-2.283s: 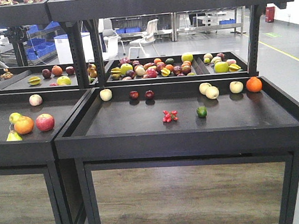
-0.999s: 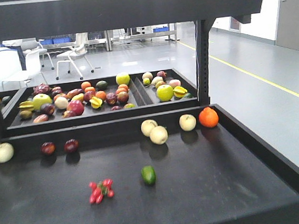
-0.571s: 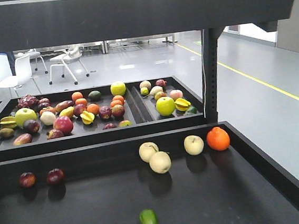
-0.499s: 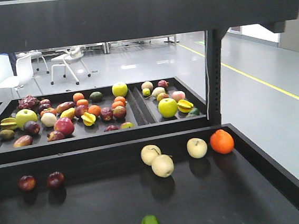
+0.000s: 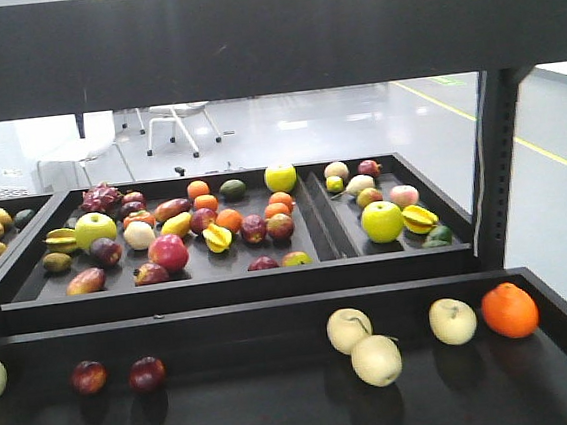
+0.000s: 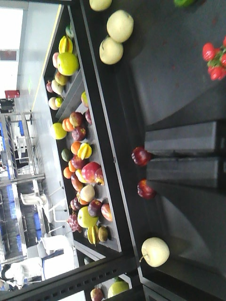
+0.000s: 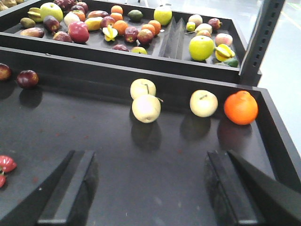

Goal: Pick snacks and fruit into basket
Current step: 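Drive up to the lower fruit tray and stop in front of it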

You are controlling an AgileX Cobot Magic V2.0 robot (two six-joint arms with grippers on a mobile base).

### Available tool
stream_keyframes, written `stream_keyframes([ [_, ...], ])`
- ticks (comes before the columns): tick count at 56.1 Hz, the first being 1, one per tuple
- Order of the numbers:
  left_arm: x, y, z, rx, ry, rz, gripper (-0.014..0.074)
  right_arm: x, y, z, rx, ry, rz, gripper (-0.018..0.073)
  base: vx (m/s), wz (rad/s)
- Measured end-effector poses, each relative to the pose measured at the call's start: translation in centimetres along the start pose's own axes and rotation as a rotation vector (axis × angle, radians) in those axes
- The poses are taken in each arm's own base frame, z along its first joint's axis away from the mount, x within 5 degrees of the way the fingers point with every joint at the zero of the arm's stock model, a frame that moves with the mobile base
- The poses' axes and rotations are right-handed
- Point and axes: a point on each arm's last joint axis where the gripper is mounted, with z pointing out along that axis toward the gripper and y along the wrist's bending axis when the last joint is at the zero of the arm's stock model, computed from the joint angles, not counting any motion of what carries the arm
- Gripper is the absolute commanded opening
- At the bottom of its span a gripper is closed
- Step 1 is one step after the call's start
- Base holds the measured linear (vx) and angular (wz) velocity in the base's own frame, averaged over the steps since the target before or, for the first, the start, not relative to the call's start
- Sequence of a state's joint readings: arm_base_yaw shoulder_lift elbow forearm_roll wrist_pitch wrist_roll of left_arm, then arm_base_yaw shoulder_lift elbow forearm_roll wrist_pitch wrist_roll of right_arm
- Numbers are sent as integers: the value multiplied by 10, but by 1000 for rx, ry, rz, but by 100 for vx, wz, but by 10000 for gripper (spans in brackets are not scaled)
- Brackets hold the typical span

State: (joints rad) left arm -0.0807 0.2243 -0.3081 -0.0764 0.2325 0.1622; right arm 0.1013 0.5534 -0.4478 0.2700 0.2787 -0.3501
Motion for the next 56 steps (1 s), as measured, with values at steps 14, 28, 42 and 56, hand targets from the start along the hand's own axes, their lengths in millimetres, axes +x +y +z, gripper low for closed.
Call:
stream_keyframes([
  [14,0,0,0,0,0,0,80,0,0,0,0,0,0,532,12,9],
  [28,0,0,0,0,0,0,80,0,0,0,0,0,0,532,7,5],
  [42,0,0,0,0,0,0,80,0,0,0,0,0,0,532,5,4],
  [56,0,0,0,0,0,0,80,0,0,0,0,0,0,532,3,3],
])
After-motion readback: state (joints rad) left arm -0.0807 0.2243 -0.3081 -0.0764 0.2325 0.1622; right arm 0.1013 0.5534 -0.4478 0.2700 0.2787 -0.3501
